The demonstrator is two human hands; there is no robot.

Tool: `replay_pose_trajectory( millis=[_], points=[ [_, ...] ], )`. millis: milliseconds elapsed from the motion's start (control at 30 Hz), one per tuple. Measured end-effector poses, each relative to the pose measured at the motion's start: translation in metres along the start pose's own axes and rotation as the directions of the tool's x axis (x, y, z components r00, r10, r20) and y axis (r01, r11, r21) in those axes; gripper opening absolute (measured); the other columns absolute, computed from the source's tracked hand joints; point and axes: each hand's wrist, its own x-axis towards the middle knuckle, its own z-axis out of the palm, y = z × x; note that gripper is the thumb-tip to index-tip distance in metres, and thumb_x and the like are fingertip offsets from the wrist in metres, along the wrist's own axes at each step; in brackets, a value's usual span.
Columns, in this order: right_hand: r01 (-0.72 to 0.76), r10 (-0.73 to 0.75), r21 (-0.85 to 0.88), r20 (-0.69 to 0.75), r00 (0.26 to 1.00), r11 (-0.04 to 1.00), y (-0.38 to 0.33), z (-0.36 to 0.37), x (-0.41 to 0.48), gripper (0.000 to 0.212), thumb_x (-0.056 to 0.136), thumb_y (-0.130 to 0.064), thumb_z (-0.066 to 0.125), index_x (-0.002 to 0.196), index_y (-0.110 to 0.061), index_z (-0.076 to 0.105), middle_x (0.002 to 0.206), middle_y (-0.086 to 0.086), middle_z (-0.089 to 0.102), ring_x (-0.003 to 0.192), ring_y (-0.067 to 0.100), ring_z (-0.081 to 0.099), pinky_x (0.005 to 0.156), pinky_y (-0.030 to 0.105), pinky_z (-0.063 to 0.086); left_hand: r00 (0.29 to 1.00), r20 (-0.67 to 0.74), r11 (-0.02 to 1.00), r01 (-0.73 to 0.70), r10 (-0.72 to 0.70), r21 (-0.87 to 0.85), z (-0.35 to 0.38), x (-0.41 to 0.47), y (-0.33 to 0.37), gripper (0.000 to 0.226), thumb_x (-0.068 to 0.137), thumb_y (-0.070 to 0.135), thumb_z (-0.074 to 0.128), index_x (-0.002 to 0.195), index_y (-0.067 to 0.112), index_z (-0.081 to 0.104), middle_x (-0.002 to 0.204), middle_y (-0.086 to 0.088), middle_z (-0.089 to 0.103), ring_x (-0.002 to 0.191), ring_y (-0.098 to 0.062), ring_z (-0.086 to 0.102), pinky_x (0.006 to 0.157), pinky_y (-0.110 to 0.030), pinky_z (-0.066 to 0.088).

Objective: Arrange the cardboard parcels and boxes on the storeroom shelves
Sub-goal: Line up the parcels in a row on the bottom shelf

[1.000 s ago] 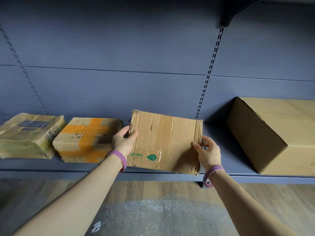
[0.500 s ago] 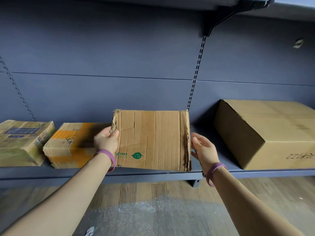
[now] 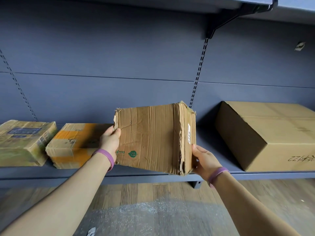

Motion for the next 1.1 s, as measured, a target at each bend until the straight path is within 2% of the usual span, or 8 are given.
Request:
replay_pose_trajectory(
  millis=[200,333,433,500,667,867,1000,1100],
  points=[
    [0.15,-0.147,-0.01,-0.276,0.95,0.989,-0.014,0.02,0.003,0.018,0.102,-0.029,0.053,0.109,-0.022,0.068,0.103,0.004,0.067,0.094,0.023,0.062,0.06,0.035,0.054,0.99,0.14,0.995,-0.03,0.016,0.094,0.017,-0.015,0.009,0.06,0.103,0.039,0.052,0.157,0.028,0.028,0.161,0.002,0.031,0.146,-0.026,0.034,0.118,-0.045,0.028],
    [0.25,-0.226,0.009,-0.4,0.888,0.968,-0.019,0.033,0.005,0.02,0.101,-0.029,0.056,0.113,-0.021,0.07,0.094,-0.005,0.067,0.099,0.024,0.063,0.075,0.044,0.06,0.95,0.311,1.0,-0.012,0.018,-0.022,0.036,-0.038,0.023,0.059,0.091,0.063,0.057,0.141,0.032,0.05,0.151,0.003,0.046,0.134,-0.021,0.046,0.112,-0.049,0.037],
    [0.3,-0.275,-0.009,-0.422,0.864,0.954,-0.016,0.039,0.004,0.021,0.1,-0.027,0.058,0.115,-0.02,0.071,0.094,-0.006,0.069,0.099,0.024,0.064,0.072,0.042,0.06,0.887,0.462,1.0,0.024,-0.028,0.014,0.046,-0.056,0.027,0.054,0.087,0.07,0.054,0.127,0.034,0.057,0.132,0.006,0.059,0.12,-0.017,0.055,0.109,-0.055,0.041],
    [0.302,-0.267,0.029,-0.394,0.88,0.953,-0.014,0.045,0.002,0.02,0.099,-0.025,0.06,0.113,-0.018,0.072,0.094,-0.005,0.069,0.095,0.022,0.065,0.067,0.04,0.061,0.869,0.493,0.998,0.007,-0.038,0.065,0.052,-0.061,0.021,0.07,0.079,0.069,0.062,0.135,0.028,0.052,0.133,0.005,0.058,0.12,-0.018,0.055,0.105,-0.053,0.045],
    [0.292,-0.272,0.087,-0.193,0.943,0.952,-0.011,0.054,-0.008,0.019,0.092,-0.023,0.069,0.11,-0.019,0.075,0.101,-0.001,0.074,0.092,0.018,0.069,0.063,0.039,0.062,0.929,0.362,0.997,-0.067,0.075,-0.034,0.048,-0.052,0.012,0.023,0.1,0.029,0.059,0.123,0.026,0.059,0.123,-0.003,0.066,0.106,-0.018,0.063,0.069,-0.033,0.055],
    [0.303,-0.301,0.061,-0.043,0.953,0.951,-0.014,0.059,-0.009,0.02,0.094,-0.034,0.065,0.098,-0.019,0.079,0.113,0.003,0.073,0.112,0.015,0.065,0.067,0.044,0.061,0.956,0.294,0.978,0.057,0.005,-0.2,0.019,-0.027,0.008,0.022,0.106,0.02,0.05,0.118,0.03,0.065,0.119,-0.005,0.068,0.11,-0.026,0.062,0.08,-0.043,0.057],
    [0.3,-0.3,-0.021,-0.051,0.952,0.954,-0.012,0.062,-0.005,0.016,0.099,-0.022,0.06,0.11,-0.017,0.07,0.111,0.01,0.069,0.102,0.021,0.066,0.065,0.035,0.061,0.98,0.201,0.976,0.054,-0.011,-0.212,0.006,-0.014,0.006,0.026,0.105,0.02,0.05,0.126,0.024,0.065,0.118,-0.009,0.069,0.111,-0.032,0.063,0.086,-0.051,0.057],
    [0.208,-0.234,-0.178,-0.145,0.961,0.962,-0.006,0.054,0.003,0.041,0.099,-0.034,0.059,0.136,-0.016,0.054,0.128,0.006,0.058,0.103,0.017,0.059,0.083,0.037,0.057,0.982,0.19,0.981,0.052,-0.016,-0.186,-0.005,-0.008,0.006,0.025,0.106,0.024,0.047,0.122,0.026,0.066,0.119,-0.01,0.069,0.113,-0.033,0.062,0.09,-0.055,0.056]
  ],
)
